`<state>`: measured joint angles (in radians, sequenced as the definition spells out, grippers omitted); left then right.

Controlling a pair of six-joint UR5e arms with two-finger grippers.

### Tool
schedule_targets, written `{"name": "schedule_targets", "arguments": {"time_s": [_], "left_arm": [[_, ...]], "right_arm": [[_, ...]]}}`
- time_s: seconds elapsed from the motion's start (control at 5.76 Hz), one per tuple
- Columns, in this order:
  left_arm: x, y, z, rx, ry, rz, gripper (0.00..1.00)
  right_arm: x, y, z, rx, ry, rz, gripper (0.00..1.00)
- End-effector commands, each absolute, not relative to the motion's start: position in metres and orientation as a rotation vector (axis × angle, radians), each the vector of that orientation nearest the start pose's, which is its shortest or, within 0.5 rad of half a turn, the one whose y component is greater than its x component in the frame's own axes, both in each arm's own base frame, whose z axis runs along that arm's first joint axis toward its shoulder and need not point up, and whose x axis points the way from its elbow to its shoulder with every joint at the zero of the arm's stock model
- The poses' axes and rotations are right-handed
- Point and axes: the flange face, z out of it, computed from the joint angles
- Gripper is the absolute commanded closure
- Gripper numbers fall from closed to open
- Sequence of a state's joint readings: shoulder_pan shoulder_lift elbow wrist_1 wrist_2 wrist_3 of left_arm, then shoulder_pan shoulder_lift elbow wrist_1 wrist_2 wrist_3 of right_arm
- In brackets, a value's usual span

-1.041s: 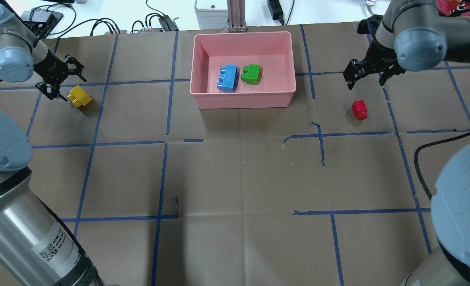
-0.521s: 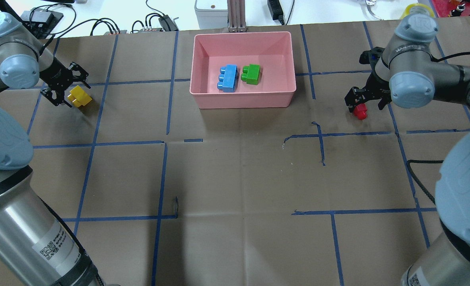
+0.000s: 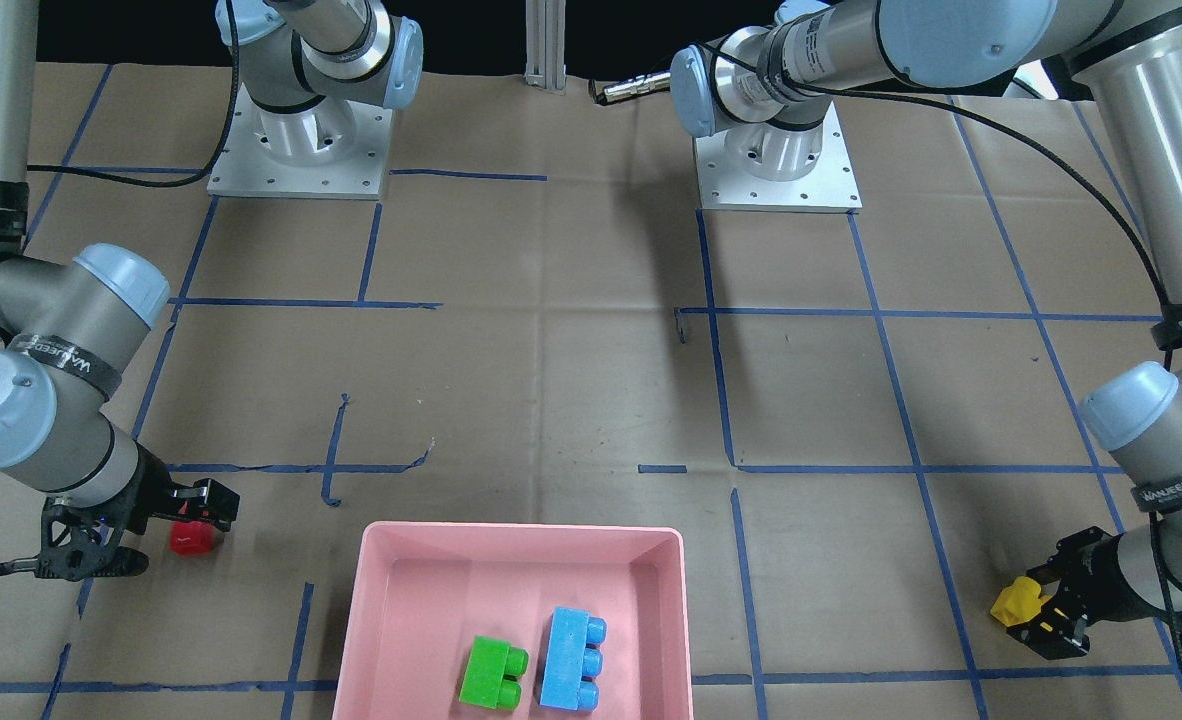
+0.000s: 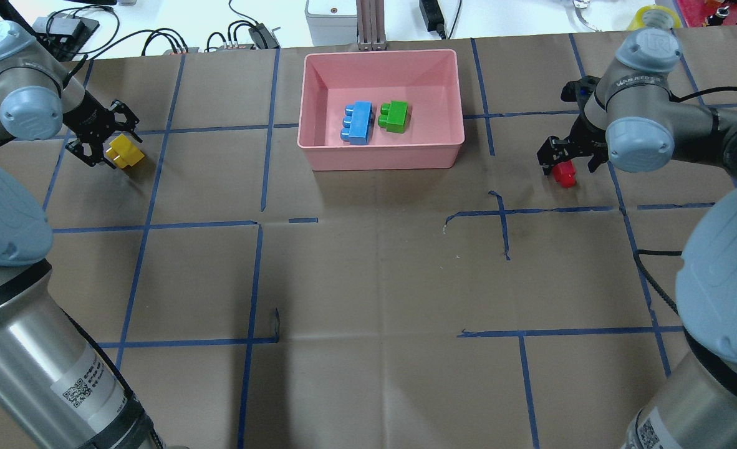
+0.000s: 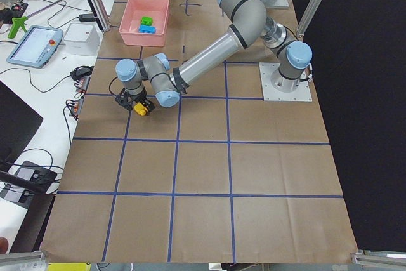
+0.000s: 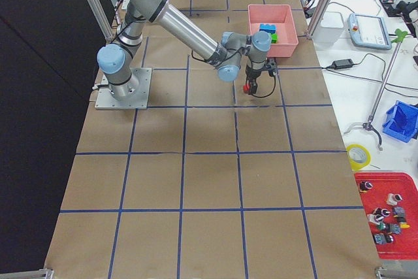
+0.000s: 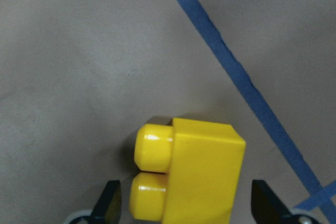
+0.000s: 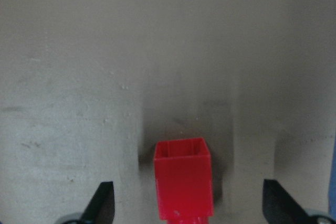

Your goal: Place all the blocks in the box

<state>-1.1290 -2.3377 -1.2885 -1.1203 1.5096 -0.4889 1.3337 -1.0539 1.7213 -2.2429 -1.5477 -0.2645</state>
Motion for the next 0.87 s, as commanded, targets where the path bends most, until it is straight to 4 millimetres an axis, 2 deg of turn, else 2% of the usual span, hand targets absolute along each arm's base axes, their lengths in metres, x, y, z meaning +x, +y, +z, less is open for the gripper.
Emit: {"name": "schedule_targets", "arguments": {"time_s": [0.0,0.17,0.35,0.52,0.69], "left_arm": [[0.190,-0.727,0.183,-1.432,2.862,0.061,0.32],[0.191,-0.726,0.184,-1.432,2.862,0.066,0.42],[0.190,-0.726,0.185,-1.432,2.863,0.071,0.53],[0.191,-0.725,0.188,-1.435,2.863,0.068,0.65],[0.200,-0.723,0.192,-1.456,2.860,0.075,0.76]], "right_arm": [[-0.012,-0.632,0.190,-0.024,3.117,-0.014,0.53],[-0.012,-0.631,0.190,-0.026,3.119,-0.006,0.80],[-0.014,-0.635,0.206,-0.024,3.127,-0.042,0.94],[-0.018,-0.655,0.254,-0.025,3.141,-0.137,0.95],[-0.014,-0.676,0.303,-0.042,3.126,-0.090,0.95]]}}
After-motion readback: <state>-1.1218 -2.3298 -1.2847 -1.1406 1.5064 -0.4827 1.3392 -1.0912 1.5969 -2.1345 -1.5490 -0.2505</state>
